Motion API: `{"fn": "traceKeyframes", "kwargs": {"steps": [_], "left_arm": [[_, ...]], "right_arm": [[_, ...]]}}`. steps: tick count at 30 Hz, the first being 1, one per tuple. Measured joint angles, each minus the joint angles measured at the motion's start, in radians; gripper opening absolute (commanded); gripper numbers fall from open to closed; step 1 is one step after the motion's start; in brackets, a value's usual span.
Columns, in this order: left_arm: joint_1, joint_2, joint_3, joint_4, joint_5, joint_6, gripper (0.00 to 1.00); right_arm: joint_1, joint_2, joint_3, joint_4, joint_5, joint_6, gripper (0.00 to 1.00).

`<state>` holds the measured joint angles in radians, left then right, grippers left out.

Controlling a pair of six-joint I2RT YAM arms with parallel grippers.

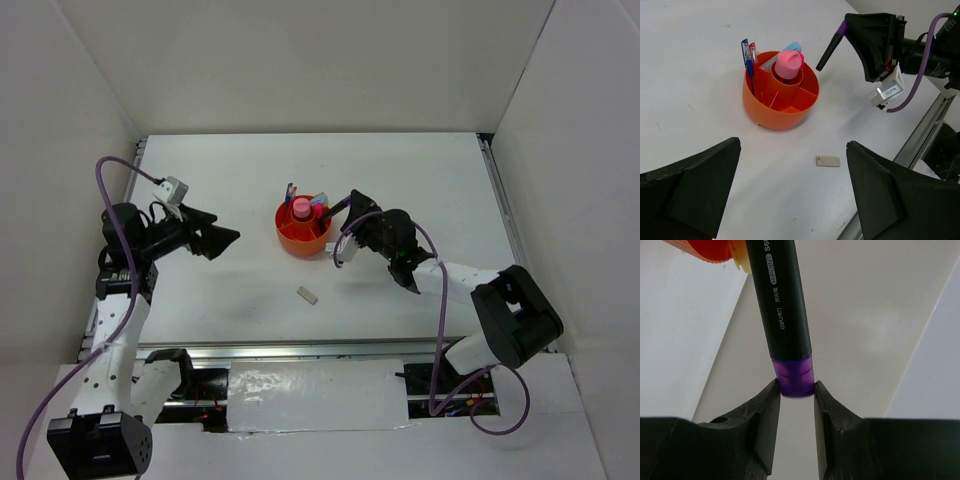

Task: Sort the stationery into containers
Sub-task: Place the pen in the storage box.

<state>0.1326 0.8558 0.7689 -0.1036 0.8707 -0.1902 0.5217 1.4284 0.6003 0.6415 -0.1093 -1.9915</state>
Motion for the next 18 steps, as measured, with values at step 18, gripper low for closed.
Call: {"fn": "traceKeyframes", "kwargs": {"steps": [18], "left_arm": [[-0.011,0.001,0.045,0.114,0.077,-0.051,0.93]], "right_arm": [[0.054,-0.203,-0.076,0.017,-0.038,-0.001,0.0]]}}
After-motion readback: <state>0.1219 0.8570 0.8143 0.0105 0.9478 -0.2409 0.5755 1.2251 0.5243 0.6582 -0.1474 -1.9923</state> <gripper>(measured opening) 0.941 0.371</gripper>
